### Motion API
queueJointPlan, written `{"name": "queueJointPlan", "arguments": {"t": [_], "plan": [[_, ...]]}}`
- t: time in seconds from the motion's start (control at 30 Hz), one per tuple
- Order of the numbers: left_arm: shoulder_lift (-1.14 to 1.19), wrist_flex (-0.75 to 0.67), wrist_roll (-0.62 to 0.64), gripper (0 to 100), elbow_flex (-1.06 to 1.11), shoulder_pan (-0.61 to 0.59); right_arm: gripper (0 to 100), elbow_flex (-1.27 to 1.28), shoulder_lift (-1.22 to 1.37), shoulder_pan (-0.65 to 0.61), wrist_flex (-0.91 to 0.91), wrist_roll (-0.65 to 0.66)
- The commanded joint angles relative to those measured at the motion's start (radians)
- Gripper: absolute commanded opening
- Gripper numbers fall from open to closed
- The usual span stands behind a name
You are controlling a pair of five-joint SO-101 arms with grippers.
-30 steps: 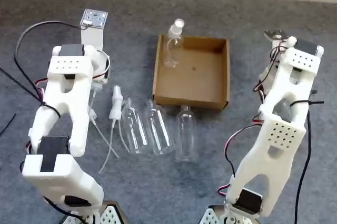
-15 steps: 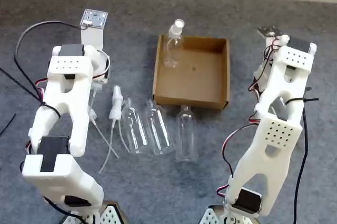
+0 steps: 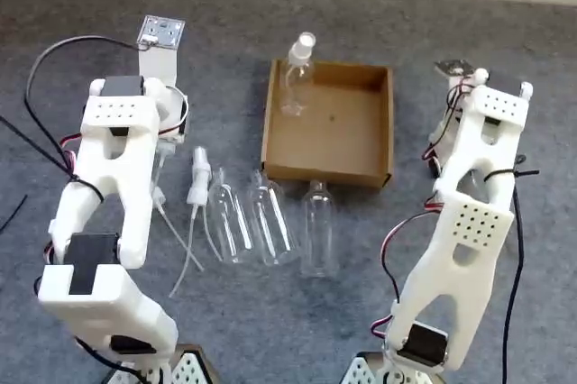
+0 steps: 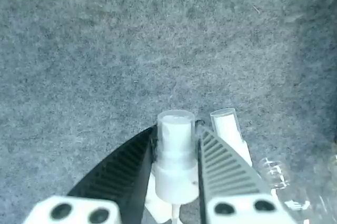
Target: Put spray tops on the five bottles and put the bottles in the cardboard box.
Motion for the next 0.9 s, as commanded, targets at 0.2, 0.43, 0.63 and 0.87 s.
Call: {"name": "queueJointPlan", "arguments": {"t": [0.2,0.43,0.63,0.87], "plan": [[-0.061,0.058,0.000,3,-0.114,-0.005,2.3,-0.397,-0.021,0.002,0.047,-0.184],[-0.061,0.288,-0.002,3,-0.407,0.002,1.9,-0.302,-0.246,-0.067,0.048,-0.299],[-0.071,0.448,-0.003,3,-0.601,0.018,1.8,0.076,-0.576,-0.163,0.039,-0.325],[-0.315,0.540,-0.034,3,-0.582,0.139,0.4,0.189,-0.822,-0.286,-0.008,-0.430]]}}
